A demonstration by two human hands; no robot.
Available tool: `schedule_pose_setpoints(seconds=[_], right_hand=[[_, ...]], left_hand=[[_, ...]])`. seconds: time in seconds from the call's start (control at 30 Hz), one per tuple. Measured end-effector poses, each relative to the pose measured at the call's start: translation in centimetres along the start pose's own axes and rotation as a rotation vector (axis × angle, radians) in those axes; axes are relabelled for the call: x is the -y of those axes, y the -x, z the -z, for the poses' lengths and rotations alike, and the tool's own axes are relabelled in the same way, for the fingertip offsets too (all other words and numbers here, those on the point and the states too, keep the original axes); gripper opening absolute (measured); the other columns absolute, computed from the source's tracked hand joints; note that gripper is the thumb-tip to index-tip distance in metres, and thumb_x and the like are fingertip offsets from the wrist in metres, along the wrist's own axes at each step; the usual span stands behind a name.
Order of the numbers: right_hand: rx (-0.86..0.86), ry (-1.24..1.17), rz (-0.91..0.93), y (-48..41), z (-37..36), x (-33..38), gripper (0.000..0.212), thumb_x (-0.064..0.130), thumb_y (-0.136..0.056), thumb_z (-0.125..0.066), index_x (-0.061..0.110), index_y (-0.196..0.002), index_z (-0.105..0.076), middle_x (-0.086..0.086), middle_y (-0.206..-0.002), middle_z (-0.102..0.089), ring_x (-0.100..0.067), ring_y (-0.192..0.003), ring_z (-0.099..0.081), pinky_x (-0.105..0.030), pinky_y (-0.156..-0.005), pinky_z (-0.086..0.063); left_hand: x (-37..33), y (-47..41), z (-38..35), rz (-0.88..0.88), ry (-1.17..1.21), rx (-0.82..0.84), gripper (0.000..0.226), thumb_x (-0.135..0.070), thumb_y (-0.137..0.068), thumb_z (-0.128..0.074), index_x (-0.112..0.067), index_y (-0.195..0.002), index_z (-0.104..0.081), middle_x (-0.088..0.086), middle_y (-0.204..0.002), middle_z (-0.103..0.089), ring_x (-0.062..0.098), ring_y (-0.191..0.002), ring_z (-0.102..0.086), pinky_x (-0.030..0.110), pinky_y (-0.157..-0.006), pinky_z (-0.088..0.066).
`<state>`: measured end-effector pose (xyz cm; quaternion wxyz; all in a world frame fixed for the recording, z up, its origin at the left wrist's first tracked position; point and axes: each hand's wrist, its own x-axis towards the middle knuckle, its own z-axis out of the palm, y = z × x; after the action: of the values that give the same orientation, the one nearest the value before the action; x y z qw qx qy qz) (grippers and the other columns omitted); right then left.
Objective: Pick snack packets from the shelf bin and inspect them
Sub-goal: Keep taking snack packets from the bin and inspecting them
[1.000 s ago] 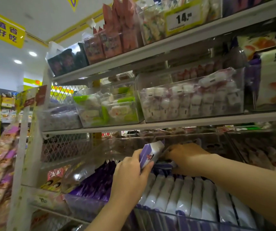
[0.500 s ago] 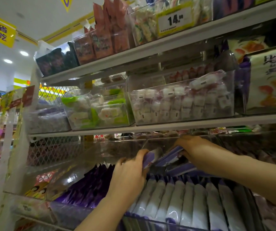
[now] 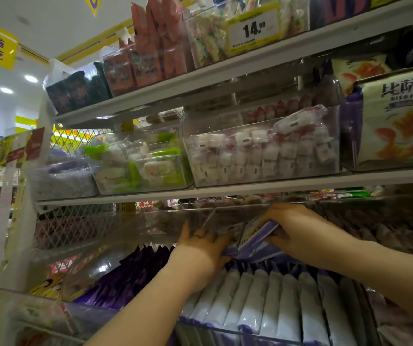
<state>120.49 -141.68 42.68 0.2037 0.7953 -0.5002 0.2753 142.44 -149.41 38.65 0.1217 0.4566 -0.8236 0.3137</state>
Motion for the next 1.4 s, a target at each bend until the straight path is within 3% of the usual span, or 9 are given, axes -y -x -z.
schedule_pose_setpoints(seconds=[0.27,0.4,0.57,0.7,0.9,1.07,1.13,1.27,1.4], right_hand=[[-0.132,-0.003,0.064,2.4,1.8,3.0,0.016,0.030,-0.088,-0.066,0.027,-0.104,-0.065,0.014,-0.100,-0.054,-0.007,-0.088,-0.057,-0.026,-0.077,-0.053],[-0.198,-0.062,0.101,3.6,2.0,5.2,0.014,0.021,-0.084,-0.072,0.018,-0.096,-0.066,0.006,-0.097,-0.057,-0.015,-0.087,-0.058,-0.036,-0.076,-0.051],[-0.233,-0.229,0.165,5.8,-0.7,9.0,0.023,0.009,-0.076,-0.076,0.016,-0.096,-0.069,0.008,-0.102,-0.059,-0.004,-0.089,-0.057,-0.022,-0.076,-0.047],[-0.092,-0.292,0.214,7.8,-4.8,11.4,0.034,0.015,-0.077,-0.078,0.020,-0.108,-0.066,0.009,-0.124,-0.052,-0.003,-0.106,-0.055,-0.014,-0.088,-0.043],[0.033,-0.181,0.124,8.1,-6.7,11.4,0.074,0.036,-0.081,-0.072,0.035,-0.144,-0.034,0.015,-0.153,-0.028,-0.008,-0.134,-0.038,-0.020,-0.101,-0.034],[0.222,-0.063,0.059,5.8,-5.8,11.0,0.086,0.032,-0.086,-0.065,0.041,-0.151,-0.009,0.005,-0.137,-0.054,-0.016,-0.108,-0.057,-0.033,-0.086,-0.052],[0.244,-0.070,0.012,4.7,-5.4,10.8,0.080,0.028,-0.089,-0.062,0.038,-0.152,-0.014,0.003,-0.130,-0.060,-0.014,-0.093,-0.060,-0.031,-0.079,-0.051],[0.224,-0.209,-0.036,3.2,-5.5,11.0,0.050,0.034,-0.089,-0.066,0.027,-0.137,-0.052,0.003,-0.121,-0.066,-0.008,-0.094,-0.063,-0.030,-0.085,-0.053],[0.078,-0.269,-0.041,2.4,-6.5,11.1,0.036,0.026,-0.088,-0.068,0.022,-0.124,-0.065,0.007,-0.119,-0.063,-0.004,-0.095,-0.055,-0.020,-0.084,-0.044]], left_hand=[[-0.9,2.1,1.2,0.052,0.199,-0.051,0.045,-0.036,-0.095,-0.050,-0.033,-0.139,-0.044,0.001,-0.141,-0.047,0.025,-0.130,-0.045,0.051,-0.117,-0.020],[-1.2,4.1,3.0,0.309,0.885,-0.290,0.040,-0.013,-0.096,-0.042,-0.019,-0.133,-0.057,0.000,-0.131,-0.060,0.019,-0.119,-0.056,0.029,-0.102,-0.042],[-2.3,8.8,3.5,0.459,1.717,-0.180,0.025,-0.033,-0.097,-0.050,-0.018,-0.112,-0.062,0.004,-0.118,-0.067,0.033,-0.107,-0.065,0.053,-0.089,-0.054],[-3.2,13.6,0.6,0.482,1.684,-0.221,0.043,-0.029,-0.096,-0.058,-0.034,-0.137,-0.046,-0.010,-0.124,-0.066,0.015,-0.114,-0.063,0.050,-0.098,-0.050],[-3.5,15.9,-1.5,0.613,1.658,-0.319,0.055,-0.019,-0.093,-0.063,-0.027,-0.143,-0.040,-0.007,-0.129,-0.062,0.015,-0.118,-0.059,0.045,-0.106,-0.044],[-2.8,15.3,-1.4,0.665,1.683,-0.367,0.053,-0.018,-0.094,-0.062,-0.031,-0.141,-0.041,-0.010,-0.126,-0.062,0.013,-0.116,-0.058,0.046,-0.106,-0.043],[-2.2,15.2,-1.3,0.678,1.694,-0.390,0.055,-0.016,-0.094,-0.062,-0.030,-0.142,-0.039,-0.010,-0.126,-0.061,0.014,-0.117,-0.058,0.046,-0.107,-0.043],[-1.1,15.1,-1.3,0.657,1.720,-0.362,0.056,-0.017,-0.094,-0.061,-0.029,-0.144,-0.039,-0.007,-0.129,-0.062,0.017,-0.117,-0.059,0.047,-0.106,-0.043],[-0.2,14.3,-1.0,0.628,1.730,-0.342,0.055,-0.017,-0.095,-0.061,-0.030,-0.143,-0.039,-0.006,-0.128,-0.064,0.019,-0.116,-0.061,0.048,-0.106,-0.043]])
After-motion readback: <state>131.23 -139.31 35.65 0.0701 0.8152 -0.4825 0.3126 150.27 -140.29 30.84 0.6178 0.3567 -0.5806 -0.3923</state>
